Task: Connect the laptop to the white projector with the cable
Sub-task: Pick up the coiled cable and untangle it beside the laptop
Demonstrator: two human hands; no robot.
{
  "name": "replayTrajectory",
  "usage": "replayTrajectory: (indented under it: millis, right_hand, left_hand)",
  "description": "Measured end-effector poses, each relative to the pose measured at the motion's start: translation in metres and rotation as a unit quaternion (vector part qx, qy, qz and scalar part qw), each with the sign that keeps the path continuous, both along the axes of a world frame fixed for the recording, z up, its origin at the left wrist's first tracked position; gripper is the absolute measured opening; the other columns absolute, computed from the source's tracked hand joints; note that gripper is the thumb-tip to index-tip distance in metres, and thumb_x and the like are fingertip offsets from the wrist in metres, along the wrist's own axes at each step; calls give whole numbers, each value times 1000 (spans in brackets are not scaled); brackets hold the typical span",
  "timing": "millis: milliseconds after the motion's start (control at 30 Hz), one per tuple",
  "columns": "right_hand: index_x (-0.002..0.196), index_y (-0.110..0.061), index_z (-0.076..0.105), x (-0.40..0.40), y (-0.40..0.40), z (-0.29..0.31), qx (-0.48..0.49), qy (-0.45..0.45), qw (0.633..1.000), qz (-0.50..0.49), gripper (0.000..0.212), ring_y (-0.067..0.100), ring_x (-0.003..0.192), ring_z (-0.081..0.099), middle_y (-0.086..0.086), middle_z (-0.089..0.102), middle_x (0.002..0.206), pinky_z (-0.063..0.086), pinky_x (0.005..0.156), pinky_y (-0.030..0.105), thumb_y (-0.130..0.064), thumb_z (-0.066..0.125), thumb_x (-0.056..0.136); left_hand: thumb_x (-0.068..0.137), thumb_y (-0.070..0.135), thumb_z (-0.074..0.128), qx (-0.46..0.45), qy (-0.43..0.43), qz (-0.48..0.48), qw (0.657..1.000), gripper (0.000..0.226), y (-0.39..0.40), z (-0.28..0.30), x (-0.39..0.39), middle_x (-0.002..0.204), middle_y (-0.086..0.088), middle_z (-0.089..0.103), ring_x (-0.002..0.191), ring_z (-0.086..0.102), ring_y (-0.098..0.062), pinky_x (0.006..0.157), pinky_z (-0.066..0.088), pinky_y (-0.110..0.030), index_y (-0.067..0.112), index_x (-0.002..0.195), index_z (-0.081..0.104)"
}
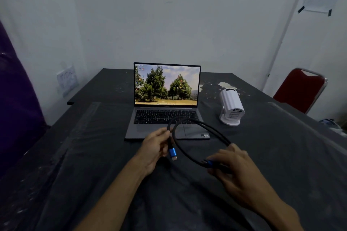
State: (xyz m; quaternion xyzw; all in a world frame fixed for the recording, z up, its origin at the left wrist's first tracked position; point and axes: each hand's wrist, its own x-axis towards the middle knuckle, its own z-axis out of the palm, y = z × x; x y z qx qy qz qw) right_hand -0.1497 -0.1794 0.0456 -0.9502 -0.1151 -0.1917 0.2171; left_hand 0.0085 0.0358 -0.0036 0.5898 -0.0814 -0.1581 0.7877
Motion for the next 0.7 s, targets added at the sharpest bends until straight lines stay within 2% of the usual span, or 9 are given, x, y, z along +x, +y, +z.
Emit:
replayTrajectory:
  millis: [100, 200, 400, 567, 700]
  right_hand:
    - [97, -32, 83, -3, 0, 8, -30, -24, 999, -7, 16, 10, 82, 53, -24, 63, 74, 45, 75, 38, -19, 84, 88]
    - [101, -26, 84, 2, 5, 16, -24, -60, 998, 19, 15, 12, 77, 68, -15, 72, 82, 53, 66, 30, -17, 84, 90]
    - [108, -23, 81, 40, 32, 34, -30, -171, 983, 60, 13, 17, 78, 72, -8, 75, 91, 59, 63, 41, -19, 74, 98]
    - [116, -11, 81, 103, 79, 46, -41, -212, 965, 146, 18, 30, 88, 76, 5, 79, 102, 61, 67, 48, -12, 70, 100]
    - [118, -8, 79, 167, 129, 40, -71, -211, 951, 214, 23, 37, 86, 74, 11, 79, 104, 58, 63, 47, -10, 63, 101]
  left_hand:
    - [105, 15, 50, 35, -67, 34, 997, 24, 7, 6, 2, 74, -1, 71, 49, 45, -10, 45, 37, -22, 17, 116, 71]
    - [106, 14, 50, 22, -118, 74, 990, 23, 13, 13, 5, 76, -2, 72, 52, 48, -12, 47, 40, -23, 20, 112, 71]
    - [107, 14, 47, -39, -206, 219, 953, 25, 52, 32, 21, 76, 1, 70, 54, 49, -9, 50, 45, -19, 23, 103, 70]
    - [107, 14, 43, -85, -179, 399, 895, 27, 108, 37, 37, 67, 5, 68, 52, 47, -5, 49, 39, -17, 27, 96, 64]
    - [108, 16, 42, -98, -126, 485, 860, 30, 142, 27, 45, 67, 7, 67, 54, 53, -2, 50, 40, -15, 31, 93, 63]
